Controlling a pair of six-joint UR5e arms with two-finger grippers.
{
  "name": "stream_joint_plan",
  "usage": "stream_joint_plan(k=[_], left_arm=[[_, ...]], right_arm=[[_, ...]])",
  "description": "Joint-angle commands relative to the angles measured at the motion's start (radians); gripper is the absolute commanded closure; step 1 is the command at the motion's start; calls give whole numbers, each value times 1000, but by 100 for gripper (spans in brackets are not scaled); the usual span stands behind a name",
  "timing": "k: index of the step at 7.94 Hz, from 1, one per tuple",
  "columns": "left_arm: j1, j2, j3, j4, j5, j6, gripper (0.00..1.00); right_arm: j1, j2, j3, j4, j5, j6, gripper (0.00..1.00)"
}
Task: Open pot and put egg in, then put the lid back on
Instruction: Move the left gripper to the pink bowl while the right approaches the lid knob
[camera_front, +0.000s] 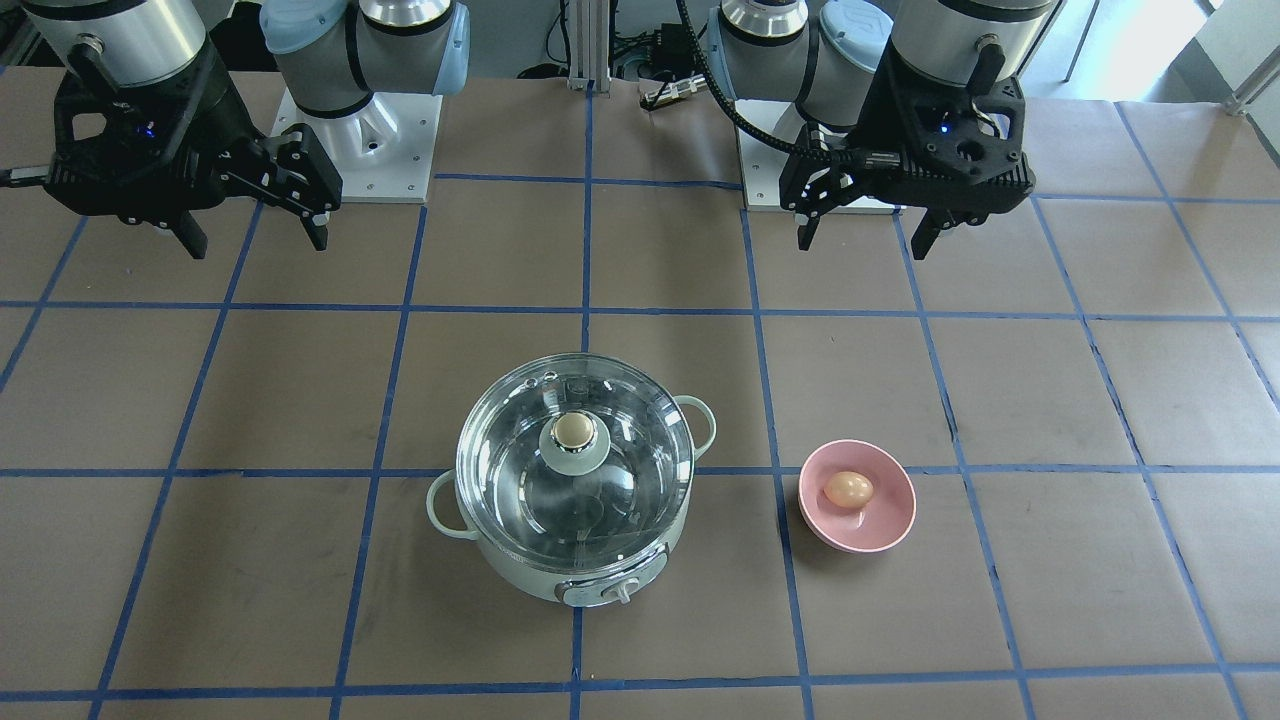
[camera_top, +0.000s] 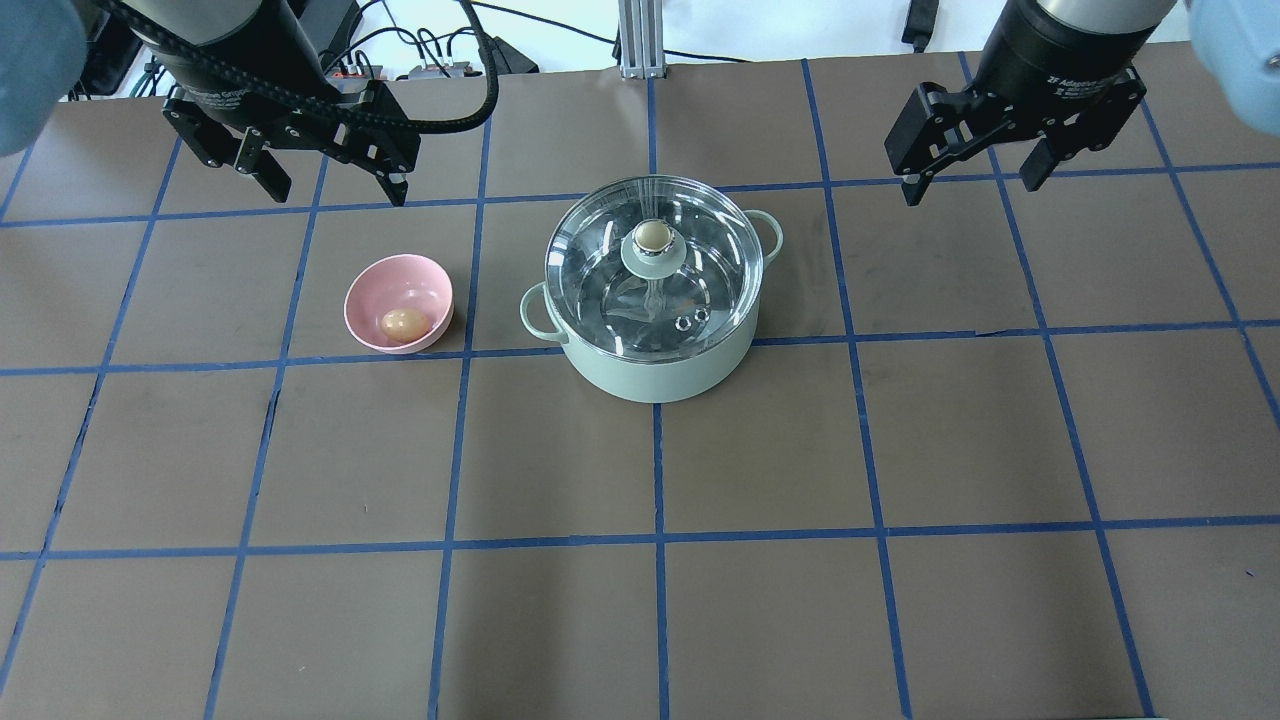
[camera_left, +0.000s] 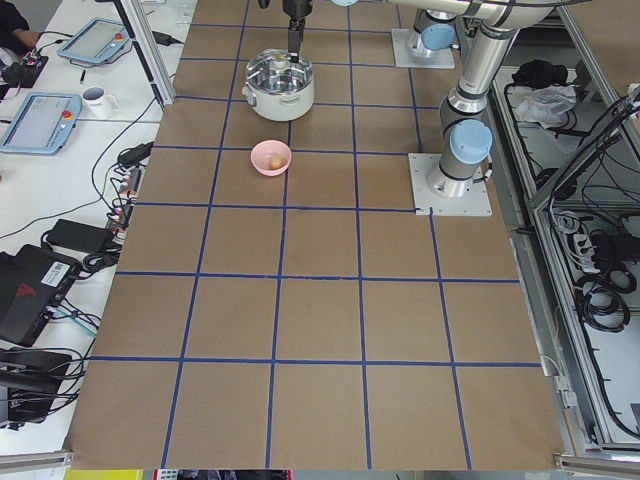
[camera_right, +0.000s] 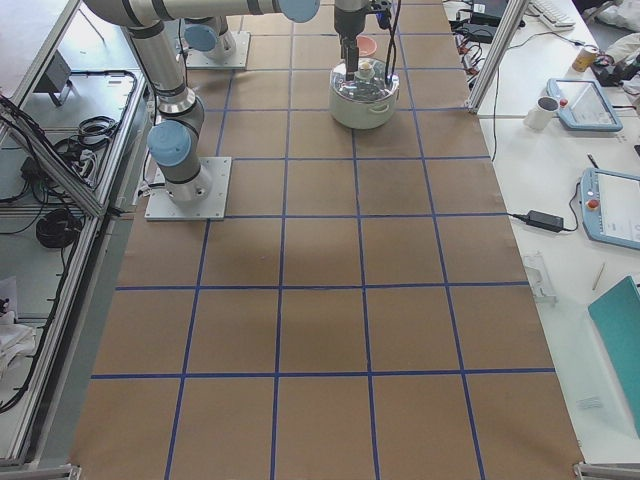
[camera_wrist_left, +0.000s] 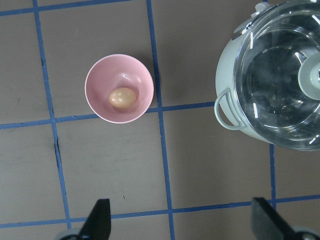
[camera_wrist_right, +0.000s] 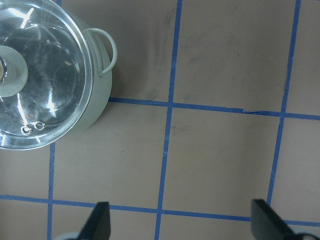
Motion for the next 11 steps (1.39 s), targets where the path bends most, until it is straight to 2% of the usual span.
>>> stream_joint_plan(k=[1, 3, 4, 5, 6, 8, 9, 11], left_arm=[[6, -3, -2, 2, -2, 6, 0], [13, -55, -12, 26, -2, 8, 0], [20, -103, -13, 58, -2, 9, 0], [21, -158, -13, 81, 0, 9, 0], [23, -237, -15, 172, 3, 9, 0], [76, -343, -79, 297, 2, 61, 0], [107, -373, -123, 374, 53, 77, 0], [129, -411, -148, 388, 77, 89, 0]], right_arm=[[0, 0, 0, -2, 0, -1, 0], [3, 5, -3, -32, 20, 50, 0], [27, 38, -9, -102, 24, 144, 0], [110, 89, -33, -147, 31, 242, 0], [171, 150, -70, -176, 23, 348, 0], [269, 234, -77, -253, 15, 484, 0], [290, 273, -77, -296, 3, 525, 0], [323, 327, -77, -354, 3, 594, 0]])
